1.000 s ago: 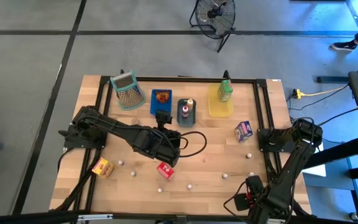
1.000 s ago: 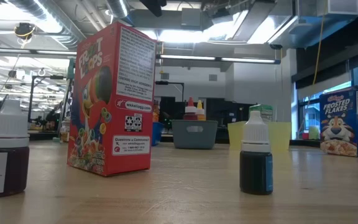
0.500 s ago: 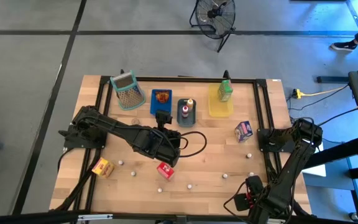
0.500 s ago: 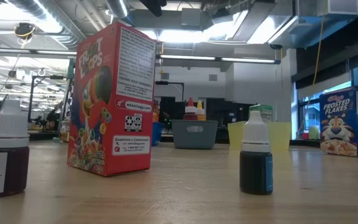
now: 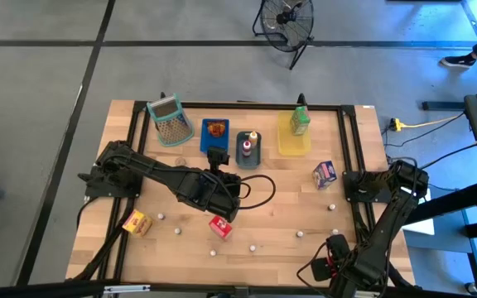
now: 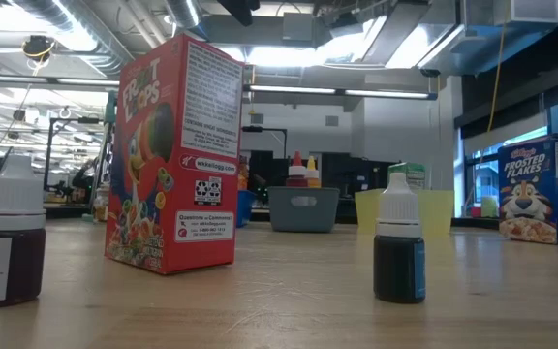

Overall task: Pick & Place Kitchen Items
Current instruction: Put the red seasoning can into the blue bin

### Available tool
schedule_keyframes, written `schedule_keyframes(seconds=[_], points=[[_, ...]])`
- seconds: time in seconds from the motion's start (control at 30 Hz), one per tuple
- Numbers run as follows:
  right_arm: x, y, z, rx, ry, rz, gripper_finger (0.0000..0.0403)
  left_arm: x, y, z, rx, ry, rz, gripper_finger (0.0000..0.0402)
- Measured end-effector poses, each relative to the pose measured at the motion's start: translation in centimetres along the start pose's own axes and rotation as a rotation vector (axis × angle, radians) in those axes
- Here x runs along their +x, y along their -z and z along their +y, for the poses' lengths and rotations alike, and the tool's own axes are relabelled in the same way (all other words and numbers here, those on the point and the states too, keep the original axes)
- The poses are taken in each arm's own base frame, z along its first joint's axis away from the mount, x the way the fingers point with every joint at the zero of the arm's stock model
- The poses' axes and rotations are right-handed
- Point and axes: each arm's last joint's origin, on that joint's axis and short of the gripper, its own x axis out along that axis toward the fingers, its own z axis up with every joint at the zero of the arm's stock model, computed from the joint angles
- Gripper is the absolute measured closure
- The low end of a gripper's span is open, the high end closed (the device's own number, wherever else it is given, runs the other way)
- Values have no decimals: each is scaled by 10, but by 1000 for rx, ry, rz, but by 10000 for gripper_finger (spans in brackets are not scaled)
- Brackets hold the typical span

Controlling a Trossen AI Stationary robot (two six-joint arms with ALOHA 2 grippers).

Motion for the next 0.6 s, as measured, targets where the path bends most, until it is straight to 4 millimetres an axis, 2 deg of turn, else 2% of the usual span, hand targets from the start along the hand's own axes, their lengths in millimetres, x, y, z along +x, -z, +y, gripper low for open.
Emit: schedule_keyframes(seconds=[0.3, 0.6], points=[[0, 0, 0, 0, 5, 6, 104, 0, -1, 0, -8, 1, -7, 111], [0, 0, 0, 0, 5, 8, 149, 0, -1, 0, -7, 1, -10, 111]])
